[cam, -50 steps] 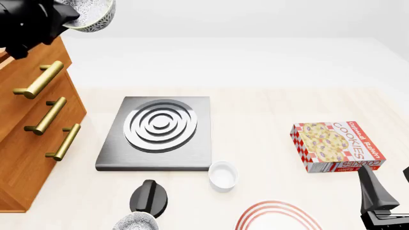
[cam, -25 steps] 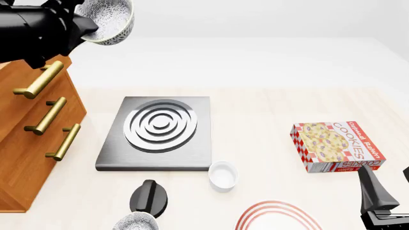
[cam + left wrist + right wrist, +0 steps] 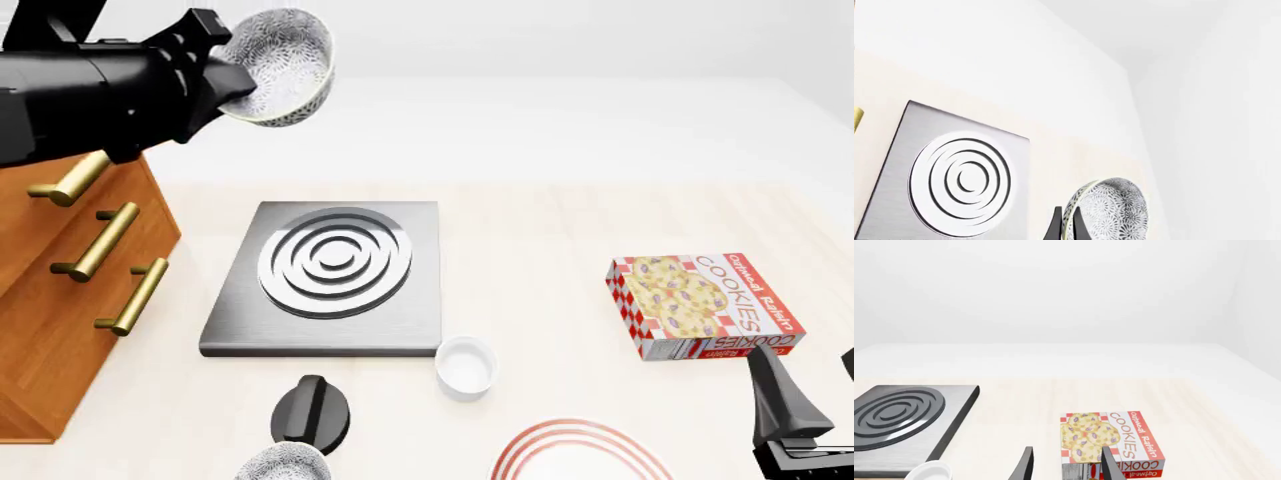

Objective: Pick the akita bowl on the wooden cabinet and place it on the plate.

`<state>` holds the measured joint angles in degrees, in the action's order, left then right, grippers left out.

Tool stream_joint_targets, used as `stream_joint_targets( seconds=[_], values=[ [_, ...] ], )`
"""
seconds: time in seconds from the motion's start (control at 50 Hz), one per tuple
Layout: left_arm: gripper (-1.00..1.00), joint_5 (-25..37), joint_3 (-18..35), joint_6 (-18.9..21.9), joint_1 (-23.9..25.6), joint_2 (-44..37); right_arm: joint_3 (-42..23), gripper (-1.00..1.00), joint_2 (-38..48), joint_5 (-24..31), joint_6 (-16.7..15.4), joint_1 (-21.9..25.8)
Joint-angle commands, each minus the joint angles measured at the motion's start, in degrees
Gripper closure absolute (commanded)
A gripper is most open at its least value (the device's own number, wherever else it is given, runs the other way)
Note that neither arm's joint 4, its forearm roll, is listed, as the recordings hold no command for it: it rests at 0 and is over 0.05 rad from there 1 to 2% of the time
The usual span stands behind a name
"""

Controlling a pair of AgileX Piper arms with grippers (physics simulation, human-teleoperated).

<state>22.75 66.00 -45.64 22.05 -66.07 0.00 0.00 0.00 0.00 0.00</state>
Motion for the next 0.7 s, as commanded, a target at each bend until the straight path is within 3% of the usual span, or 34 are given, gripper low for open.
stream_joint_targets(
  seconds=[0.02,0.7],
  values=[
    [1.0,-0.35,-0.28,0.78,3.19,0.61,0.0,-1.0,0.0,0.0,0.0,0.0],
    [1.0,-0.23,-0.63,1.86,11.33,-0.32,0.0,-1.0,0.0,0.0,0.0,0.0]
  ],
)
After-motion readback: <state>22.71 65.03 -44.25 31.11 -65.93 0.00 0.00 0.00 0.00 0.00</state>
